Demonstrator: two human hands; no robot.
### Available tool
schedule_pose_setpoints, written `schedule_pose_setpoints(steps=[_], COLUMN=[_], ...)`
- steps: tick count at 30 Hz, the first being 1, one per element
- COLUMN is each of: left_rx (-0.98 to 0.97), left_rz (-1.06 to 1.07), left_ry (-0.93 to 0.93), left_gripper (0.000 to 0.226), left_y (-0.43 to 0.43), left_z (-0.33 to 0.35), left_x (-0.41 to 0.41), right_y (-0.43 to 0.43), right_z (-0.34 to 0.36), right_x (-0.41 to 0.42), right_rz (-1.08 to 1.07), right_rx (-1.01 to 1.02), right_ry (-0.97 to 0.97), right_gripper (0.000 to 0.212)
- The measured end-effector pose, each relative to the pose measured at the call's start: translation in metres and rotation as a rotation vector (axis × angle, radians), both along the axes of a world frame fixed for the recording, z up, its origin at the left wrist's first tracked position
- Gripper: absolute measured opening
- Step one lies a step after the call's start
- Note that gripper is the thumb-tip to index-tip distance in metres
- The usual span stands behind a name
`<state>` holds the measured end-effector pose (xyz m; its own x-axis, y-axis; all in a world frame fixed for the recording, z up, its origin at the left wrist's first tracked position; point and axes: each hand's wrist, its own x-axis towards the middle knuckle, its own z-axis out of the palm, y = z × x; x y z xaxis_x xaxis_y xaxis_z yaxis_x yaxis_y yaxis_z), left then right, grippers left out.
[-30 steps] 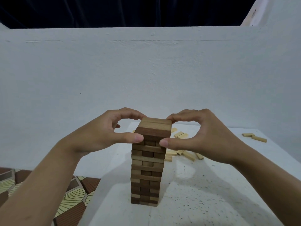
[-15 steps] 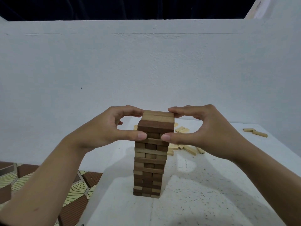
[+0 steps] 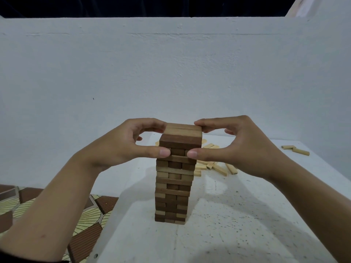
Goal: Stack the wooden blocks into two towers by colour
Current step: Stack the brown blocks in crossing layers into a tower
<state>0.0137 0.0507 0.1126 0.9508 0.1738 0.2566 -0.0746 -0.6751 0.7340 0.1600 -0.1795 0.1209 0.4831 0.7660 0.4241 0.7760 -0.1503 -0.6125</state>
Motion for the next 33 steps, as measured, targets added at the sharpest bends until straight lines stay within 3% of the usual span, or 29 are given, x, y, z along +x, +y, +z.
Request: schedule_pose_setpoints(steps=[8,12,28,33], left_rx=[-0.017,-0.032,-0.083,-0.118], left_rz=[-0.064,-0.072,-0.044,-0.049], left_ry=[0.003,-0.033,-0.082,-0.102], left_gripper=[0.084,0.083,0.081,0.07], left_y=[-0.002,-0.004,-0.001,-0.003], left_z=[-0.002,-0.007,-0.016,-0.013], left_x=[-0.004,-0.006,-0.004,-0.004], right_y=[-0.004,-0.003,0.0,-0.002], right_z=[-0.003,-0.006,-0.005,-0.004], right_x=[0.001,-0.002,-0.003,-0.005], right_rz=[0.019,0.033,0.028,0.031], right_rx=[-0.031,-0.023,-0.033,0.01], right_ry=[0.006,0.001,-0.002,0.079], right_gripper=[0.091,0.096,0.092,0.083])
